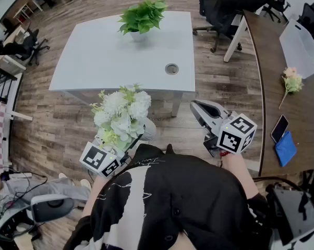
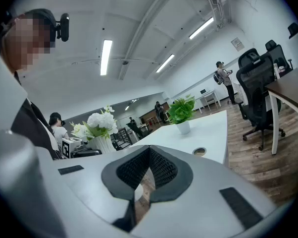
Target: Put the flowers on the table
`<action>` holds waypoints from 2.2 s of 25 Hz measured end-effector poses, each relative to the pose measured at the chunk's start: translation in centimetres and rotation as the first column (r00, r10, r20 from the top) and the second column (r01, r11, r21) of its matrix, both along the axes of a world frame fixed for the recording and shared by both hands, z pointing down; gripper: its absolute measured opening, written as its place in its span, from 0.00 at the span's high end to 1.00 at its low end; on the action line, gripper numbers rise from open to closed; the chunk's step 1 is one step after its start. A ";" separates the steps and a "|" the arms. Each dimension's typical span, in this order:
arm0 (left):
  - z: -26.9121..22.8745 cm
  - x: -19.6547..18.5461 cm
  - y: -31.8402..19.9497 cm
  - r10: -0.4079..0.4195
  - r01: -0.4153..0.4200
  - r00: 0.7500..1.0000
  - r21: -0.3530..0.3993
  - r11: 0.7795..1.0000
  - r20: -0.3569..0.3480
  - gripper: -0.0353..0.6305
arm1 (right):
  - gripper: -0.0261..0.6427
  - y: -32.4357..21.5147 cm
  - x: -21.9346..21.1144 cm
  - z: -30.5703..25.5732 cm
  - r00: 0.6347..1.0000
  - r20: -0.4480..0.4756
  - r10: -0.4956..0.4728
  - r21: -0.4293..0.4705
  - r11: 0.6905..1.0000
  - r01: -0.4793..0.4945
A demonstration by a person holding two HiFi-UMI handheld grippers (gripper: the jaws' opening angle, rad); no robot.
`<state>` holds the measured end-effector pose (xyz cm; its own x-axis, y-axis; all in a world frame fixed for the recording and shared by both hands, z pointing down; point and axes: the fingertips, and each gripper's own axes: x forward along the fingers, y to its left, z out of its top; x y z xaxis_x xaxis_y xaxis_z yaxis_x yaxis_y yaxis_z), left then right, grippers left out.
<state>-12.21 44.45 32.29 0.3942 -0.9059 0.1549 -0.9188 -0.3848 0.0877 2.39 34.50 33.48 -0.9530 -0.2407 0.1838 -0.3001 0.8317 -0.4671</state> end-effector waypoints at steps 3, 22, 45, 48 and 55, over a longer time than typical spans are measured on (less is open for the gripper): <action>0.2 0.0 -0.2 -0.001 0.001 1.000 -0.001 1.000 -0.010 0.44 | 0.94 0.0 0.2 0.2 1.000 0.004 -0.003 0.014 1.000 0.002; -2.6 4.2 -8.1 0.243 -0.243 0.970 0.042 0.969 0.000 0.44 | 0.94 -2.7 7.5 1.0 0.976 -0.010 0.219 -0.009 0.976 -0.219; -0.5 14.4 -31.7 0.407 -0.406 0.913 0.046 0.913 -0.017 0.44 | 0.94 -24.3 17.3 3.9 0.898 -0.144 0.416 -0.092 0.898 -0.431; -1.1 13.7 -34.4 0.389 -0.388 0.921 0.053 0.920 -0.013 0.44 | 0.94 -27.0 17.1 2.5 0.898 -0.118 0.425 -0.097 0.895 -0.436; -3.8 12.6 -37.2 0.371 -0.369 0.928 0.118 0.922 0.005 0.44 | 0.94 -29.4 14.5 0.9 0.941 -0.069 0.331 -0.010 0.943 -0.332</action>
